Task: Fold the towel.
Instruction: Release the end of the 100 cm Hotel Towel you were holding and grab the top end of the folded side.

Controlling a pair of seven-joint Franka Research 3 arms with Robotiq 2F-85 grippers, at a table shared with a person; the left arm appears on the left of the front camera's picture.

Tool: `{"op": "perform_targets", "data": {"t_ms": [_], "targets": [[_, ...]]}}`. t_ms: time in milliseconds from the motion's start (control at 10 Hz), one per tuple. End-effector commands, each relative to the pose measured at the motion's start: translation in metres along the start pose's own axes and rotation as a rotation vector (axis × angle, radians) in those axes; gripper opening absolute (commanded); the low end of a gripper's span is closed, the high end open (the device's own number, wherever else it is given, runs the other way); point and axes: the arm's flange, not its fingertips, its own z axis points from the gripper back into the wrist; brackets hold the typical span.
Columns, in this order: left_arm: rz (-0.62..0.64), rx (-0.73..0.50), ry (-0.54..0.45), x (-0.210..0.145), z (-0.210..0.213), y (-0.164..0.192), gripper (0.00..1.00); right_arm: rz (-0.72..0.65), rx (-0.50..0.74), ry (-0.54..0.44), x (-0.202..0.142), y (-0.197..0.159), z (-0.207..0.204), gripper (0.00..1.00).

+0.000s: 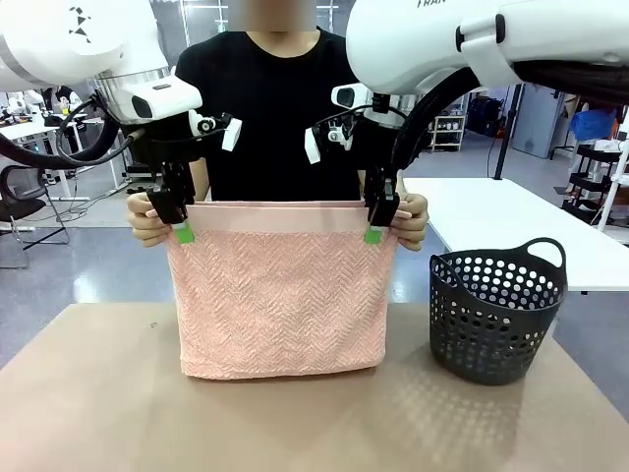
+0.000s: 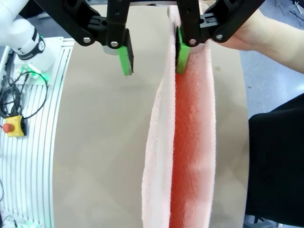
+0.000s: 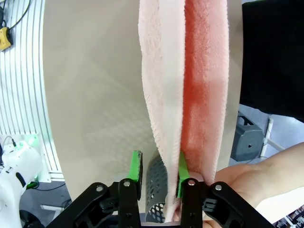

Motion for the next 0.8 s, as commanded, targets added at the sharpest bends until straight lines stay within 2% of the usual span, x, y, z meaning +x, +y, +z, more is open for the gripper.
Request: {"op": "perform_targets", "data": {"t_ms": [0,100,200,300,400,500,700], "targets": [[-0.012,0.081,-0.016,0.001,0.012,-0.006,0.90,0.019,-0.064,-0.030,-0.001,0.008,0.012,0.94],[-0.018,0.125,-0.020,0.002,0.021,-0.011,1.00,0.033,-0.096,-0.034,0.000,0.011,0.019,0.67],[-0.027,0.167,-0.029,0.003,0.031,-0.017,1.00,0.051,-0.130,-0.045,0.002,0.017,0.030,1.00],[-0.043,0.214,-0.046,0.005,0.042,-0.026,1.00,0.079,-0.172,-0.064,0.004,0.026,0.043,0.97],[-0.061,0.255,-0.054,0.007,0.048,-0.031,0.94,0.101,-0.202,-0.079,0.005,0.032,0.052,1.00],[-0.078,0.303,-0.039,0.009,0.052,-0.036,1.00,0.123,-0.224,-0.098,0.006,0.038,0.060,1.00],[-0.084,0.334,-0.035,0.007,0.053,-0.036,1.00,0.138,-0.236,-0.105,0.007,0.040,0.062,1.00]]}}
